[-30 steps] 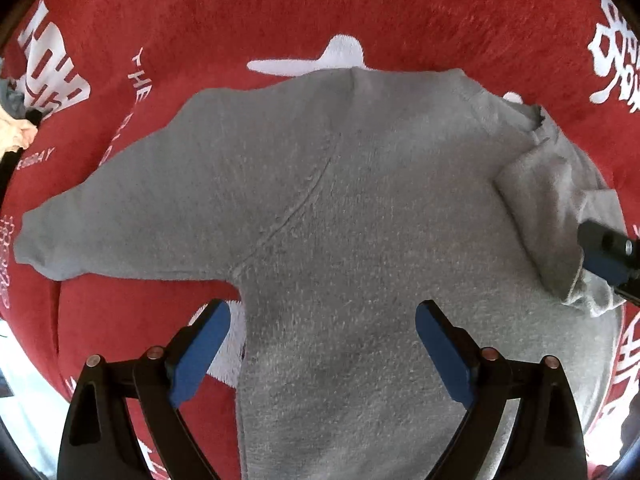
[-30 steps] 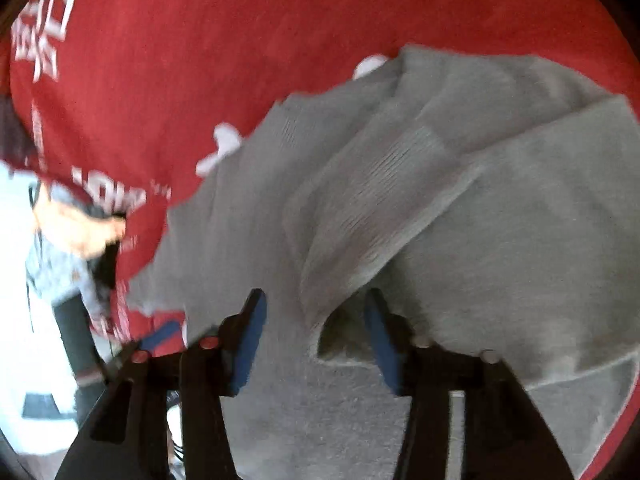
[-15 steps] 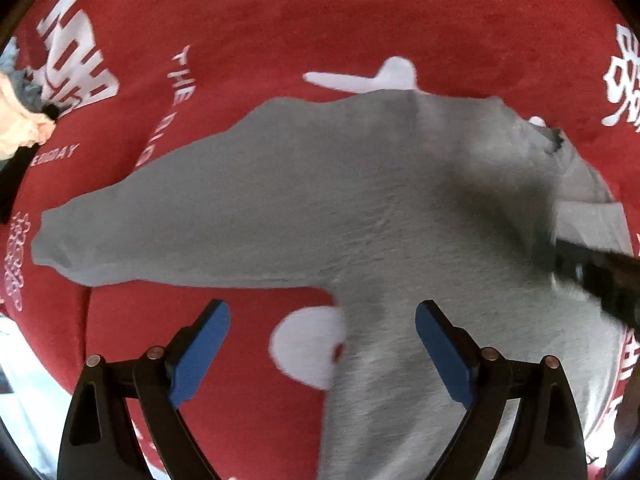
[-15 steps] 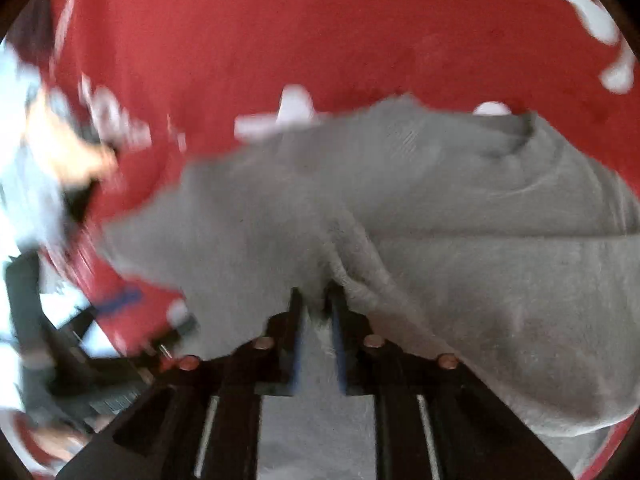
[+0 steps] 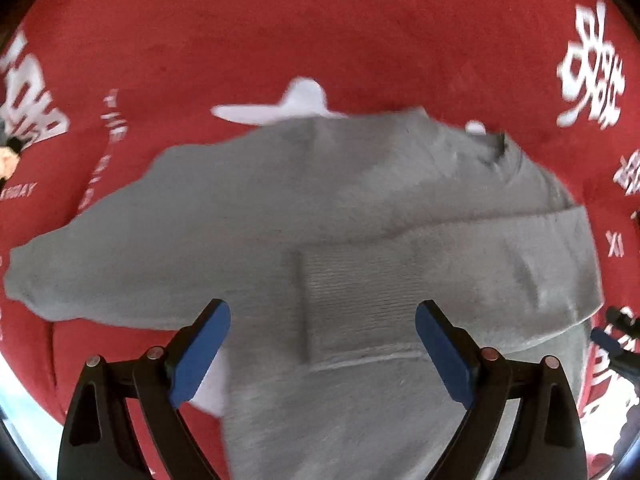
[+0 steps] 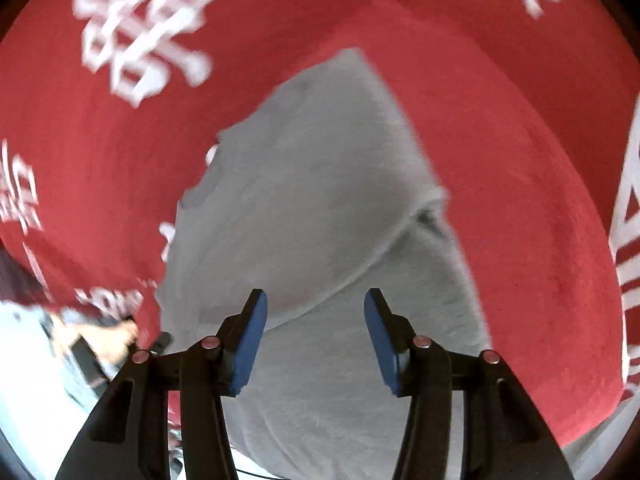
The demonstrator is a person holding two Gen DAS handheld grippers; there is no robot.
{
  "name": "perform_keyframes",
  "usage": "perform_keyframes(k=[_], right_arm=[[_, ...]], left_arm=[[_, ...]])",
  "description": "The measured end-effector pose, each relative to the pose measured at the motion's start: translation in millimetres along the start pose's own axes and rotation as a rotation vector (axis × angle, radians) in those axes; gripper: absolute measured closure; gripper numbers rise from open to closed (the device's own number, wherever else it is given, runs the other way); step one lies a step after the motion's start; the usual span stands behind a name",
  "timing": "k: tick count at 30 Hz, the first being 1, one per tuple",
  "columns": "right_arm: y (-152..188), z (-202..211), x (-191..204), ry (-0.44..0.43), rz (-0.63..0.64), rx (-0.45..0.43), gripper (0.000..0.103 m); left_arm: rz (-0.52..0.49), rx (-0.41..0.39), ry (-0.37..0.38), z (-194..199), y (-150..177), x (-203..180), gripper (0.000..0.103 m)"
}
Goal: Fold small clothes
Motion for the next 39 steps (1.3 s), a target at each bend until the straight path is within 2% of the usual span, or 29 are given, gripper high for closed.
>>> perform_keyframes(k=[3, 4, 5, 6, 8, 10, 12, 13, 15, 16, 20, 23, 28, 30, 32, 33, 35, 36, 37, 38, 39], right_arm=[[-21, -11, -19, -0.077, -0.094, -0.027, 0.053], [-29, -8, -26, -0.090, -0.121, -0.040, 0.061], [-34, -3, -29, -0.101, -0.137, -0.051, 0.079], [-39, -2, -33, -0.122, -0.155, -0.068, 0.091], [-41, 8, -35, -0.157, -0.152, -0.118, 0.095], [-42, 12, -43, -0.107, -0.165, -0.121, 0.095], [-39, 8, -53, -0.078, -0.193, -0.056, 0.094], [-37, 9, -49, -0.069, -0.176, -0.050, 0.090], [-29, 16, -38, -0.017, -0.106, -0.037, 0.068], [-25, 19, -34, -0.012, -0.066, -0.027, 0.052], [-5, 7, 1, 0.003, 0.076, 0.042, 0.050], [7, -18, 31, 0.001, 0.159, 0.098, 0.050], [16, -57, 75, 0.091, 0.312, 0.125, 0.050], [13, -75, 76, 0.137, 0.314, 0.146, 0.050], [12, -89, 69, 0.140, 0.280, 0.178, 0.050], [13, -92, 70, 0.133, 0.273, 0.176, 0.050], [15, -90, 69, 0.126, 0.272, 0.169, 0.050], [16, -86, 68, 0.126, 0.272, 0.171, 0.050], [18, -84, 66, 0.128, 0.272, 0.173, 0.051], [20, -77, 62, 0.131, 0.272, 0.174, 0.051], [20, -76, 63, 0.141, 0.273, 0.177, 0.051]], left_arm=[[-0.022, 0.053, -0.040, -20, -3, -11, 0.008], [-0.018, 0.059, -0.047, -23, -2, -13, 0.008], [-0.014, 0.060, -0.050, -24, -2, -14, 0.008], [-0.010, 0.059, -0.057, -24, -2, -14, 0.008], [-0.007, 0.049, -0.087, -24, -2, -13, 0.008], [-0.012, 0.047, -0.114, -28, -2, -11, 0.008], [0.001, 0.060, -0.092, -27, -4, -7, 0.008], [0.009, 0.063, -0.086, -24, -5, -4, 0.008], [-0.001, 0.045, -0.049, -14, -6, 4, 0.008], [-0.008, 0.046, -0.018, -11, -7, 8, 0.008], [-0.076, 0.125, 0.227, -12, -9, 17, 0.008], [-0.124, 0.153, 0.255, -20, -11, 17, 0.008], [-0.159, 0.146, 0.261, -26, -9, 10, 0.010], [-0.164, 0.144, 0.267, -26, -9, 10, 0.021], [-0.163, 0.148, 0.274, -27, -9, 11, 0.024], [-0.162, 0.150, 0.280, -27, -11, 10, 0.035], [-0.156, 0.152, 0.288, -25, -13, 13, 0.042], [-0.150, 0.150, 0.304, -24, -15, 15, 0.054], [-0.147, 0.155, 0.320, -23, -16, 16, 0.061], [-0.138, 0.168, 0.332, -24, -16, 18, 0.066], [-0.128, 0.169, 0.337, -23, -16, 20, 0.066]])
Point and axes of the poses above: each gripper's, at about its wrist camera, not at the fingertips, and z roughly against the way its jaws point, x to its left, y to its underside, the point moved 3 cm from there along -z, roughly the way its jaws point, and after that the axes turned 13 degrees about x, right-handed, at the moved point
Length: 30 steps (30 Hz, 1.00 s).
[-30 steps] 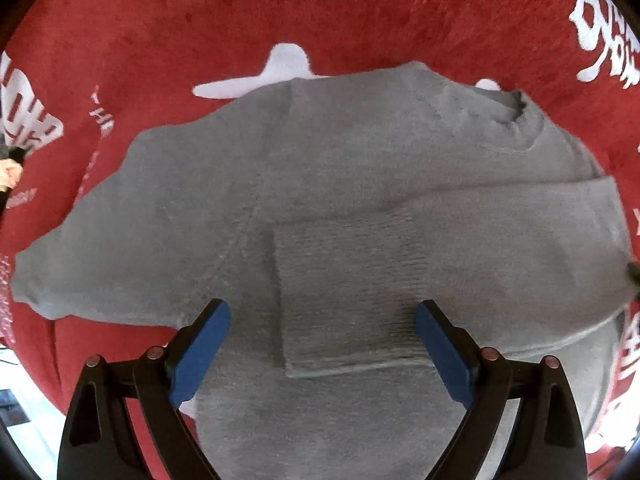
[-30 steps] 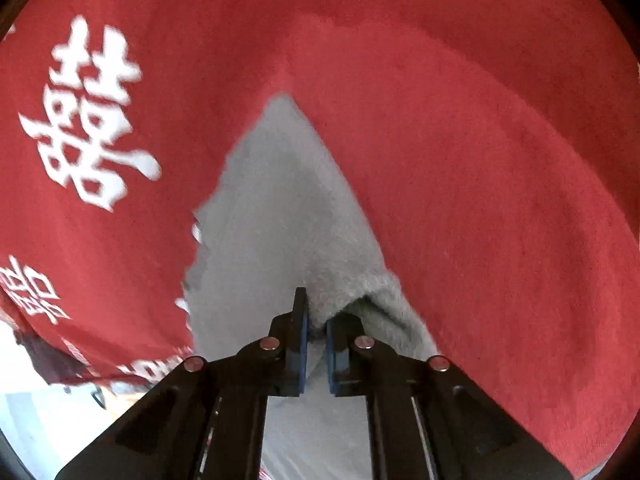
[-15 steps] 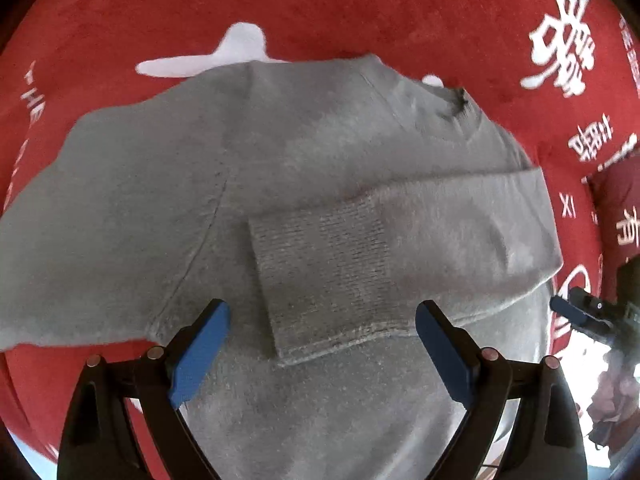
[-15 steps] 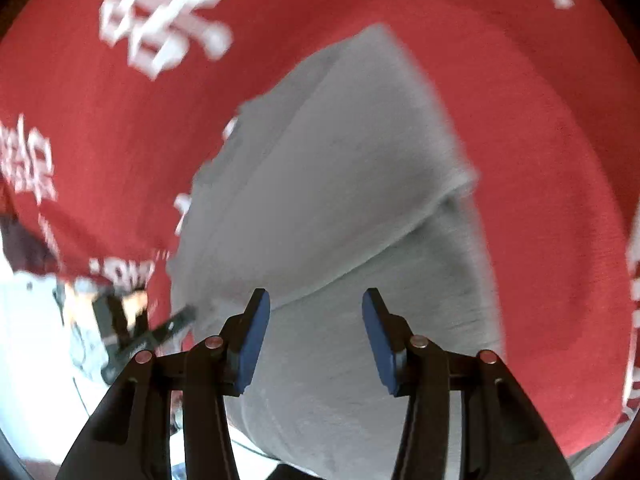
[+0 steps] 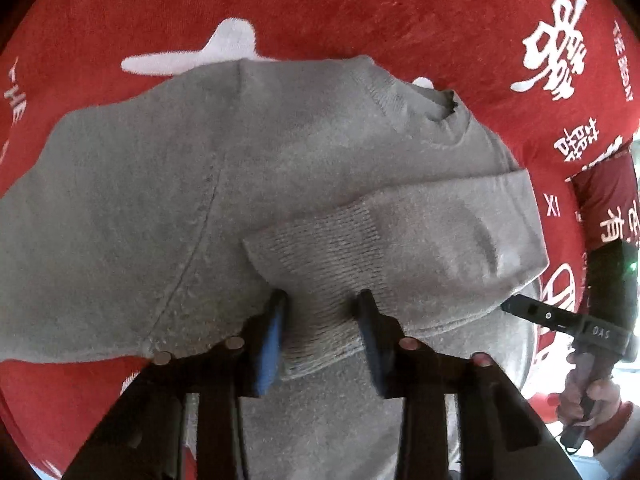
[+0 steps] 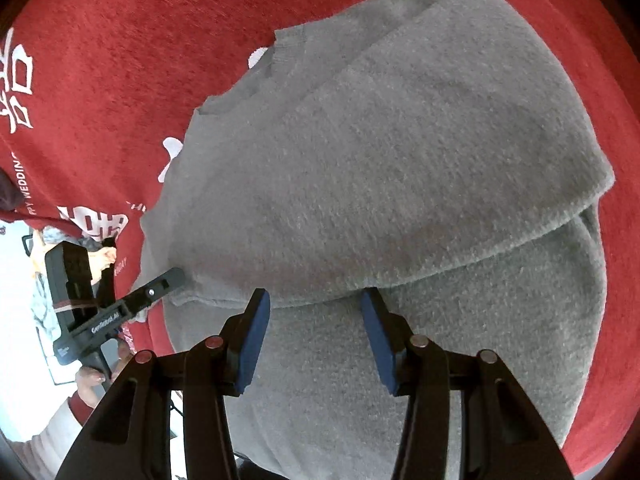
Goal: Fold small clothes
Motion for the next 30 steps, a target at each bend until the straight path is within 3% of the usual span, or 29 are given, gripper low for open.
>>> perform_keyframes(k=[4, 8, 9, 10, 11, 17, 20, 23, 26, 28, 30], right_arm=[[0, 12, 15, 0.086, 0.064, -0.039, 0.051], [-5, 2, 13, 0.095, 0.051, -0.015, 0.051], [-5, -1, 10, 0.088, 0.043, -0.011, 0.051], [-5, -2, 10, 0.086, 0.043, -0.017, 0.051], [-4, -3, 11, 0.090, 0.047, -0.022, 0.051], [2, 1, 15, 0.080, 0.048, -0.031, 0.051], [2, 2, 20, 0.083, 0.063, -0.029, 0.051], [0, -11, 21, 0.103, 0.053, -0.001, 0.051], [2, -11, 22, 0.112, 0.066, -0.012, 0.051], [3, -8, 20, 0.101, 0.071, -0.004, 0.051], [5, -2, 16, 0.083, 0.065, -0.005, 0.051]], left_arm=[[0.006, -0.002, 0.006, 0, 4, 3, 0.066], [-0.005, -0.012, 0.012, -2, 2, -2, 0.067], [-0.010, -0.018, 0.024, -1, 2, -5, 0.083], [-0.017, -0.020, 0.048, -2, 0, -8, 0.093], [-0.016, -0.022, 0.097, 0, 0, -9, 0.093], [-0.035, -0.179, 0.128, 48, -4, -20, 0.093], [-0.074, -0.212, 0.068, 56, -13, -18, 0.093], [-0.067, -0.154, -0.038, 34, -15, 1, 0.092], [-0.020, -0.082, -0.078, 12, -2, 17, 0.092], [-0.003, -0.092, -0.124, 11, 8, 19, 0.082], [0.015, -0.106, -0.180, 14, 14, 19, 0.063]])
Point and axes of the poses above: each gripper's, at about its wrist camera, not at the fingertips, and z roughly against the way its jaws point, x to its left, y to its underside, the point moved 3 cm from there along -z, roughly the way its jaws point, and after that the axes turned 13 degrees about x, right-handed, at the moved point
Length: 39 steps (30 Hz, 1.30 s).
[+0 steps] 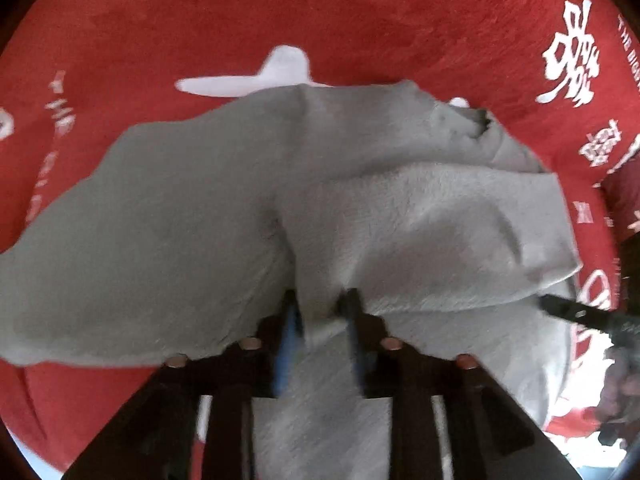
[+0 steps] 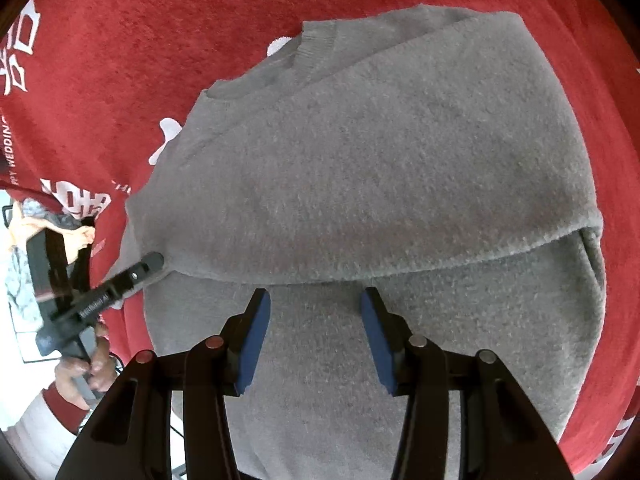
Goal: Fold small clothes
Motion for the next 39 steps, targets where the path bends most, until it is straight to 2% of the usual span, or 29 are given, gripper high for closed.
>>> perform_keyframes(k=[1, 2, 3, 8, 12, 13, 14, 18, 22, 24, 29, 35, 39], right_arm=[[2, 5, -3, -0.002, -0.007, -0.010, 0.051], [4, 12, -8, -0.008, -0.019, -0.029, 0.051], [6, 23, -17, -0.020, -0.049, -0.057, 0.051], [6, 47, -68, -0.120, -0.253, -0.135, 0.051], [-7, 50, -104, -0.208, -0.395, -0.188, 0.052], [-10, 52, -109, -0.215, -0.412, -0.201, 0.065], [-11, 57, -113, -0.205, -0.428, -0.218, 0.093], [-5, 69, -140, -0.209, -0.523, -0.284, 0.096], [1, 66, -150, -0.214, -0.482, -0.259, 0.097], [1, 70, -149, -0.200, -0.462, -0.234, 0.093], [16, 81, -128, -0.093, -0.383, -0.192, 0.086], [36, 84, -100, 0.028, -0.274, -0.134, 0.085], [35, 72, -70, 0.064, -0.198, -0.094, 0.081]], left_arm=[[0.007, -0.004, -0.014, 2, 1, 1, 0.055], [0.024, -0.016, -0.039, 7, 3, 3, 0.039], [0.039, -0.030, -0.050, 12, 4, 3, 0.032], [0.080, -0.044, -0.038, 18, -2, 10, 0.032], [0.093, -0.036, -0.089, 7, -11, 2, 0.032], [0.095, -0.031, -0.106, 5, -14, -2, 0.032], [0.092, -0.025, -0.124, 2, -15, -6, 0.032], [0.068, -0.018, -0.159, -7, -15, -18, 0.032], [0.054, -0.018, -0.186, -10, -13, -22, 0.032], [0.064, -0.010, -0.184, -10, -14, -22, 0.032], [0.074, 0.002, -0.169, 3, -7, -19, 0.032], [0.106, 0.014, -0.161, 15, 10, -6, 0.032], [0.123, 0.026, -0.145, 19, 21, 2, 0.032]])
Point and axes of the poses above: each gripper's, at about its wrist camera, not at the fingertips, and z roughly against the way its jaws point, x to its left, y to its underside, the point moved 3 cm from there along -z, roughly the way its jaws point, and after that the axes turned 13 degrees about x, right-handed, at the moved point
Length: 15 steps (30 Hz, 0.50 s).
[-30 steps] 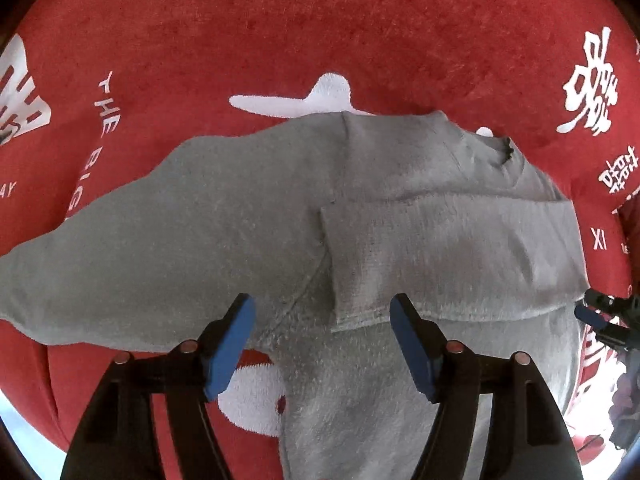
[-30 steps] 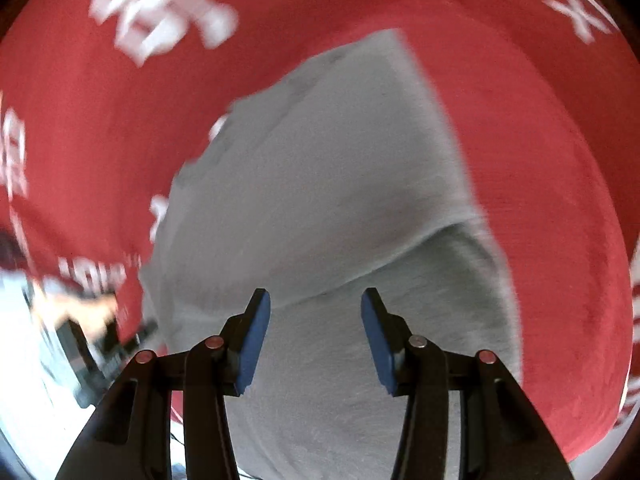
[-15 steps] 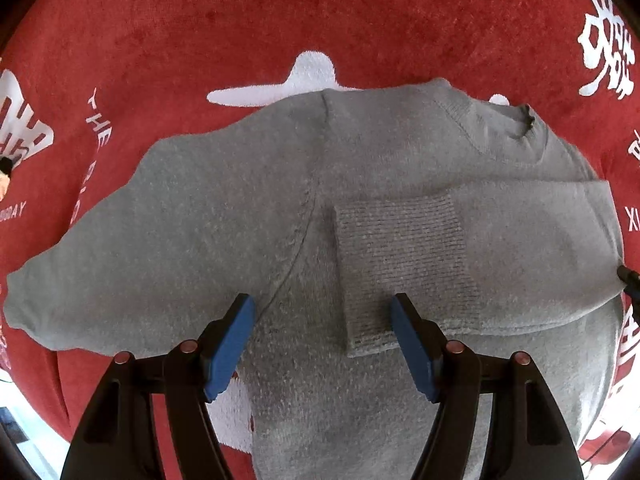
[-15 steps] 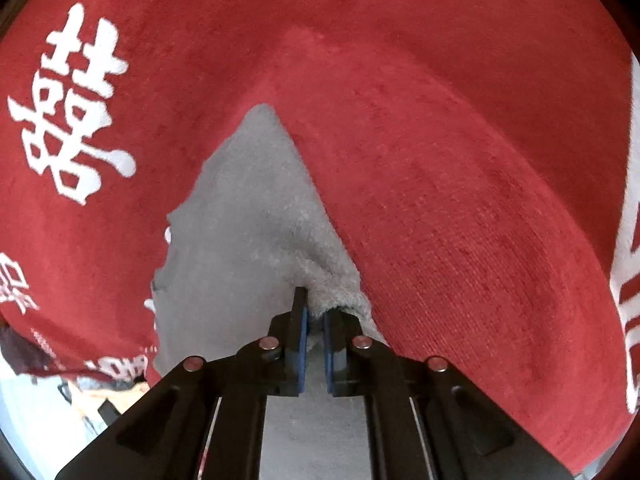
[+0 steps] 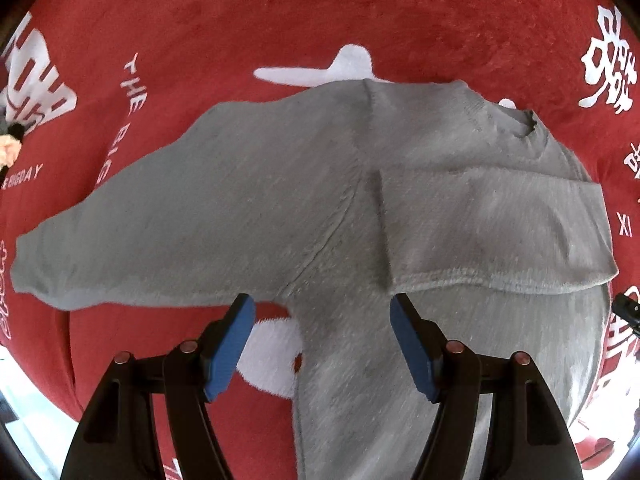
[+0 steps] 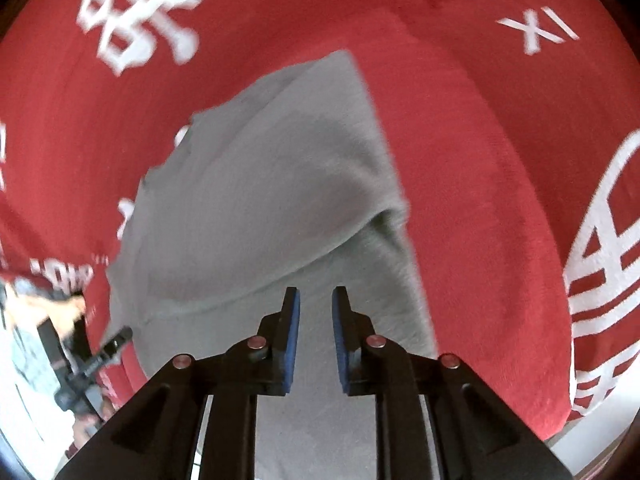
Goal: Fold small clothes
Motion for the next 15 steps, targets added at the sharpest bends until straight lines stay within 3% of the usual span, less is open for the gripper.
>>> perform_keyframes(k=[2, 4, 10, 15], right_arm=[[3, -6, 16, 0.015, 0.037, 0.017, 0.068], [7, -16, 34, 0.023, 0.072, 0.038, 0.063], [25, -50, 96, 0.072, 0.225, 0.115, 0.056], [45, -79, 141, 0.125, 0.346, 0.185, 0.056]], left_arm=[[0.010, 0.006, 0.010, 1, 6, 5, 0.032], [0.024, 0.008, 0.020, 1, 11, 10, 0.032], [0.049, 0.012, 0.027, -1, 22, 28, 0.032], [0.075, 0.001, 0.048, 0, 31, 47, 0.032]])
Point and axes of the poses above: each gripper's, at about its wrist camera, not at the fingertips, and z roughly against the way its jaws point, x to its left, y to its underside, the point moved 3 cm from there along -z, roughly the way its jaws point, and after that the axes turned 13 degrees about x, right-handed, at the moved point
